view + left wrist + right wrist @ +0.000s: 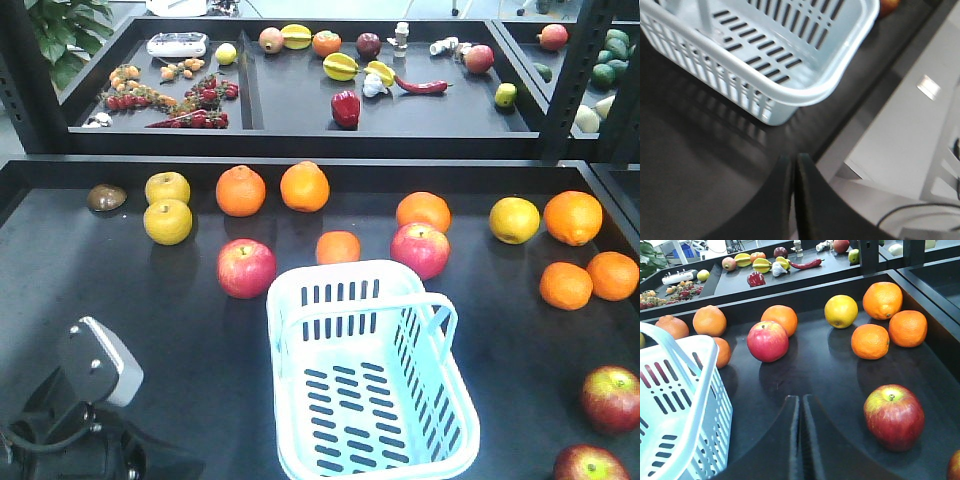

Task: Pick three apples into basket with both arms
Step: 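Open the left gripper, release the handle and withdraw the left arm, then reach the right gripper down to a red apple and grasp it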

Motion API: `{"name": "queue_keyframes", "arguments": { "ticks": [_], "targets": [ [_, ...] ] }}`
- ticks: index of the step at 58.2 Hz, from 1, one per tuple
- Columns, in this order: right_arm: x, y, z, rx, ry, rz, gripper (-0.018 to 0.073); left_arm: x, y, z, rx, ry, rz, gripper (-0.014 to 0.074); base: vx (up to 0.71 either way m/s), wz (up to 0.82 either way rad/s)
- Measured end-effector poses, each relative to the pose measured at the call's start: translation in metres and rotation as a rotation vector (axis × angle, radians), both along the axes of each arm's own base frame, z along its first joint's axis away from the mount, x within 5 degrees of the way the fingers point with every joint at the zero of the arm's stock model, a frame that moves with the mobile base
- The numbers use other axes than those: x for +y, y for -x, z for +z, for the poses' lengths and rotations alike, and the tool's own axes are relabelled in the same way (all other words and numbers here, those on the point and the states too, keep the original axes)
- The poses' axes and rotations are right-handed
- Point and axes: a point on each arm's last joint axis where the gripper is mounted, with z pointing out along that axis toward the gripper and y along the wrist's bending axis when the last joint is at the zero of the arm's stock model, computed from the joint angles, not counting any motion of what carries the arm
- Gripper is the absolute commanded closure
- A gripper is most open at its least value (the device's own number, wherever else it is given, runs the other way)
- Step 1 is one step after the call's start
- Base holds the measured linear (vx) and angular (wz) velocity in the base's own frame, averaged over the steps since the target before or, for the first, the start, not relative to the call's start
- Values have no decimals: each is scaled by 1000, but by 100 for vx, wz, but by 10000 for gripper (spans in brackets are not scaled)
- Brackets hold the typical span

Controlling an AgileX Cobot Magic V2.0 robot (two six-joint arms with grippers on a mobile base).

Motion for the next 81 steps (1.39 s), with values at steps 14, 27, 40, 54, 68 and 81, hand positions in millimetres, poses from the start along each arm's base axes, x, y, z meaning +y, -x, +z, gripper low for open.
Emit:
{"name": "queue_keyframes", "arguments": {
  "ticks": [14,27,40,54,68,81],
  "targets": [
    [0,0,0,0,0,0,564,0,-2,1,-15,2,17,603,0,0],
    [1,-1,5,-54,-13,10,564,0,-2,1,-15,3,17,603,0,0],
    [4,-3,16,-176,-36,35,564,0,-2,1,-15,3,17,602,0,0],
    [6,-3,29,-297,-590,15,564,0,-2,1,-15,3,17,602,0,0],
    [8,0,40,-230,-690,5,564,0,-2,1,-15,3,17,602,0,0],
    [4,17,122,-40,-314,-11,564,0,-2,1,-14,4,18,602,0,0]
  ]
}}
